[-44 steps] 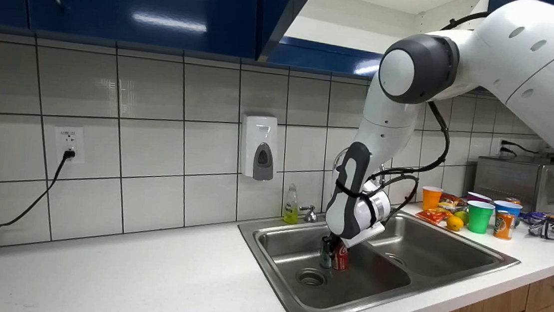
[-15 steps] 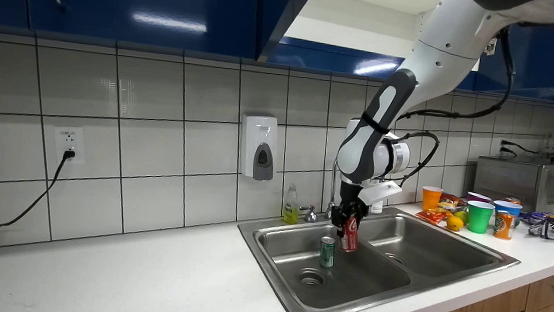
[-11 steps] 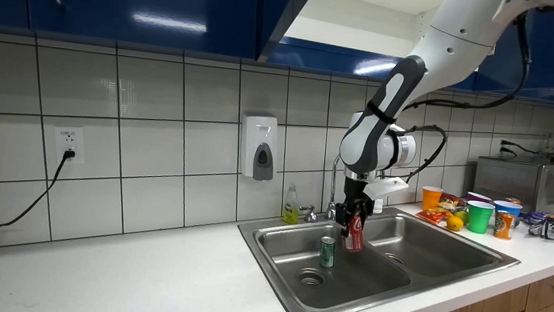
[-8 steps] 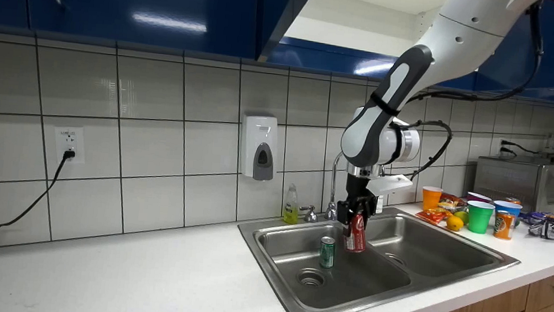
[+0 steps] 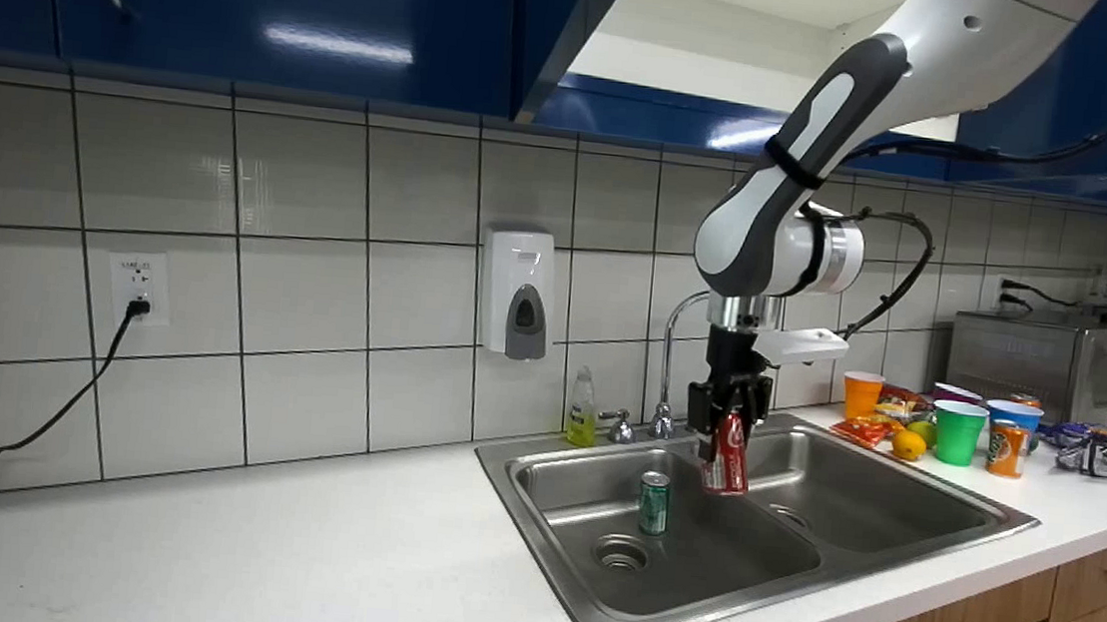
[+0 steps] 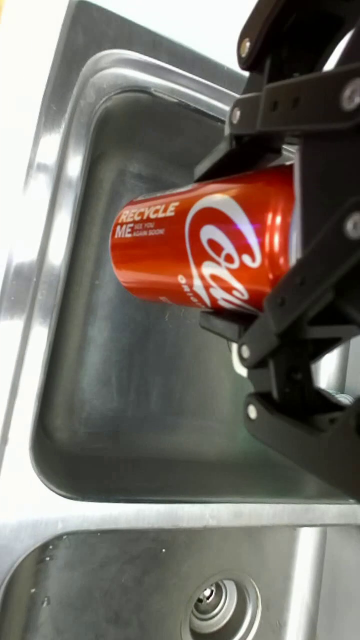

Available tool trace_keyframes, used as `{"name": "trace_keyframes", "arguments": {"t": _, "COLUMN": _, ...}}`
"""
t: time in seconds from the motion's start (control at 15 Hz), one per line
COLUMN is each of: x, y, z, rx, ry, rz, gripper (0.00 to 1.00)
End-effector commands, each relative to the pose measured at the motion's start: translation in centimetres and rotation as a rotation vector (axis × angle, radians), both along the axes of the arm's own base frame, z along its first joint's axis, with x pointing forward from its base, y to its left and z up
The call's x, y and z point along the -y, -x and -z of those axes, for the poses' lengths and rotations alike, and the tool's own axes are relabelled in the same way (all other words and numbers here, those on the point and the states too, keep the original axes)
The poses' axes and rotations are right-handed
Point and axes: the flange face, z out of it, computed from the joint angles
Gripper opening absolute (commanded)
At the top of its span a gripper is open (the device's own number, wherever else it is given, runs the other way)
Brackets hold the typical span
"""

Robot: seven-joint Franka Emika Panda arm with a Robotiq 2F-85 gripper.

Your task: Move the Cola can to the open cabinet

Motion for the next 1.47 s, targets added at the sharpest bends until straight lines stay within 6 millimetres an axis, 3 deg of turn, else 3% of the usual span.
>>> {"name": "trace_keyframes", "arguments": {"t": 0.0, "x": -0.3, "y": 2.0, "z": -2.5, "rx": -0.014, "ry": -0.030, "rz": -0.029, "gripper": 0.41}}
{"name": "trace_keyframes", "arguments": {"t": 0.53, "x": -0.9, "y": 4.0, "z": -4.8, "rx": -0.055, "ry": -0.044, "rz": -0.063, "gripper": 0.41}}
{"name": "trace_keyframes", "arguments": {"t": 1.4, "x": 1.1, "y": 3.9, "z": -10.4, "rx": -0.022, "ry": -0.021, "rz": -0.071, "gripper": 0.41}}
